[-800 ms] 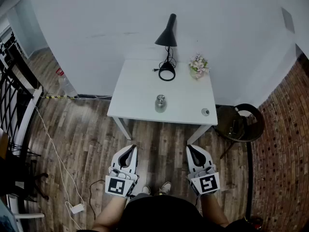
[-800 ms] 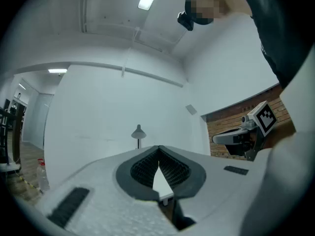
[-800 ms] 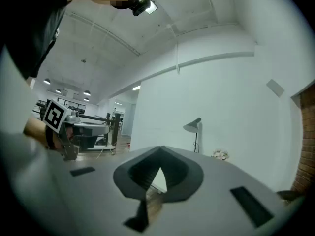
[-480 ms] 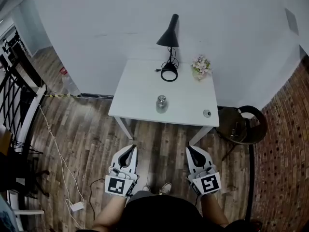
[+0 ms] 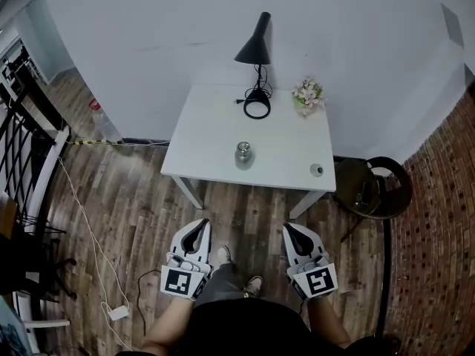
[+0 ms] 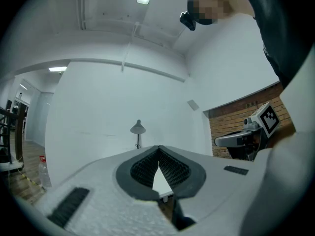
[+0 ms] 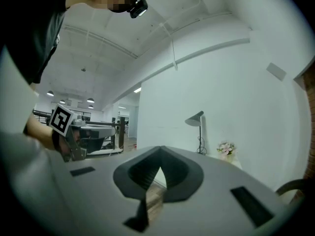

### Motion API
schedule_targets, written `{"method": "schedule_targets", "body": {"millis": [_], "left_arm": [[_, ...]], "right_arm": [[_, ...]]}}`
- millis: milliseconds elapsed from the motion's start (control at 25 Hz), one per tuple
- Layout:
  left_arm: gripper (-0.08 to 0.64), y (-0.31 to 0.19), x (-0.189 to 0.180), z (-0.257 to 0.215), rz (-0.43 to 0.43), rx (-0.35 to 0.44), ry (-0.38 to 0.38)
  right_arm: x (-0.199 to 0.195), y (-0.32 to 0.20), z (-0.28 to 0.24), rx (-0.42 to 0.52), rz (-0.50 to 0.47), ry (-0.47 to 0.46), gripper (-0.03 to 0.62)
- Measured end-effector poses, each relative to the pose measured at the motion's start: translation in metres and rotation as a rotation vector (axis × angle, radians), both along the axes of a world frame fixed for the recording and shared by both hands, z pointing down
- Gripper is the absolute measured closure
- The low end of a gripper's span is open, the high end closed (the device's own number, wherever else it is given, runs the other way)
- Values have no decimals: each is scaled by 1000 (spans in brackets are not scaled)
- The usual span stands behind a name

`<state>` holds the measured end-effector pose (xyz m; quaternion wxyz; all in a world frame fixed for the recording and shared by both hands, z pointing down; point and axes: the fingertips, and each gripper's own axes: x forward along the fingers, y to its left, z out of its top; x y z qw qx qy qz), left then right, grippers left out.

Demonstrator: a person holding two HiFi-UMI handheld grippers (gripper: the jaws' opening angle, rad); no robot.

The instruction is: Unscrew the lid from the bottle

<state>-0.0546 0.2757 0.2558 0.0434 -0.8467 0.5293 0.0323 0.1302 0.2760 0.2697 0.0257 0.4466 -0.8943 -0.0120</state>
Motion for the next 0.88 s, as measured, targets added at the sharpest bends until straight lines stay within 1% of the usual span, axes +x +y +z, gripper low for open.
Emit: {"method": "schedule_targets", "body": {"millis": [40,80,160,200,280,400,560,880], "left_arm": [[538,-5,2,0,7,6,5],[538,-9,3,4,10,-9,6],[538,-19,0,20,9,-64,-4],[538,-26,-4,26,10,-71,-9],[538,-41,-8,33,17,-74,-6],[538,-69,-11,30,28,-66,1],[538,-110,-23,29,31,-77,11],[538,-185,-46,33,62,-93,37]], "right_arm": [[2,-3,3,-20,8,4,578],[4,-7,6,-32,22,9,578],[7,-18,9,-33,50,17,578],[6,-24,10,-33,56,18,578],[3,-36,14,-46,60,20,578],[-1,-58,17,-66,60,28,578],[-16,-93,14,-63,47,49,578],[-37,-165,6,-54,84,85,578]]}}
